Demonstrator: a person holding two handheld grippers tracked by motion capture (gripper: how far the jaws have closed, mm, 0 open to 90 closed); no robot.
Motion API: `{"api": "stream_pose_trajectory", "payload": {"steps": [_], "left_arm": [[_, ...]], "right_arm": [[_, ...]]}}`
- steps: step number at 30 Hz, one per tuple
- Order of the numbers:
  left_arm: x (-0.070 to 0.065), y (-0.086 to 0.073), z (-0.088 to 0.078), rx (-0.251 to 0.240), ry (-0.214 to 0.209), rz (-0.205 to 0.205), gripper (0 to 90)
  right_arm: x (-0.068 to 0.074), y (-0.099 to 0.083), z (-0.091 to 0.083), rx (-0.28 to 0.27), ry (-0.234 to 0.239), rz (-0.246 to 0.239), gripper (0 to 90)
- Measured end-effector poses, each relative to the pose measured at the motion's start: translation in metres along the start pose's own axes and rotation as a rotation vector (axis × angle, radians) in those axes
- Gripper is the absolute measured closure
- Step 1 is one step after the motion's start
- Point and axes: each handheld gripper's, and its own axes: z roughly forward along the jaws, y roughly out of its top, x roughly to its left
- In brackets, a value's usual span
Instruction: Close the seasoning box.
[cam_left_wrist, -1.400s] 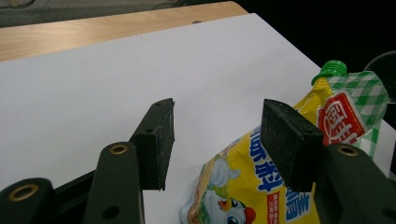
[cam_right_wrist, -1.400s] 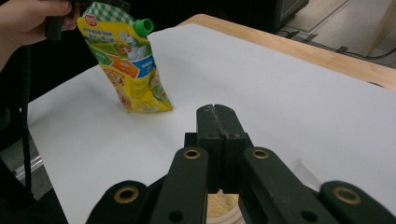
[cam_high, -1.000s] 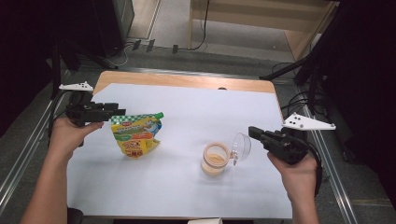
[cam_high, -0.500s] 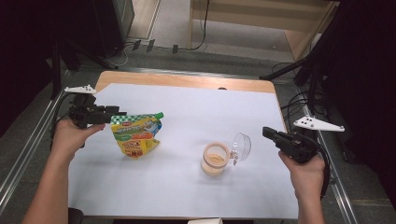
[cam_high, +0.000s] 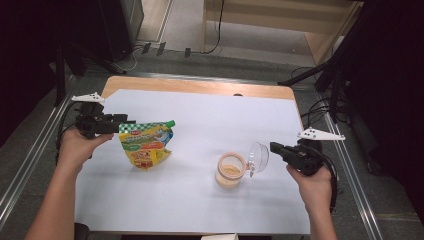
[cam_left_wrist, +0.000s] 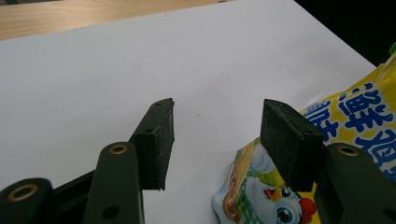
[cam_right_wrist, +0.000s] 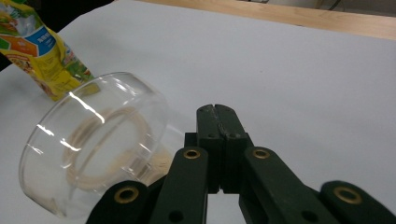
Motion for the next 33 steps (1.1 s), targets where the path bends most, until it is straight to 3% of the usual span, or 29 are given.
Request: {"api": "stream_pose_trajectory", "payload": {"steps": [17, 29, 33], "left_arm": [[-0.002, 0.0, 0.002, -0.008, 0.006, 0.007, 45.5], [-0.001, 0.0, 0.001, -0.014, 0.006, 0.005, 45.3], [-0.001, 0.0, 0.002, -0.012, 0.005, 0.007, 45.3]], "right_arm": [[0.016, -0.004, 0.021, 0.036, 0.073, -0.009, 90.0], [0.042, -0.002, 0.033, 0.047, 0.133, -0.092, 89.2], [0.047, -0.002, 0.036, 0.05, 0.138, -0.111, 83.8]]}}
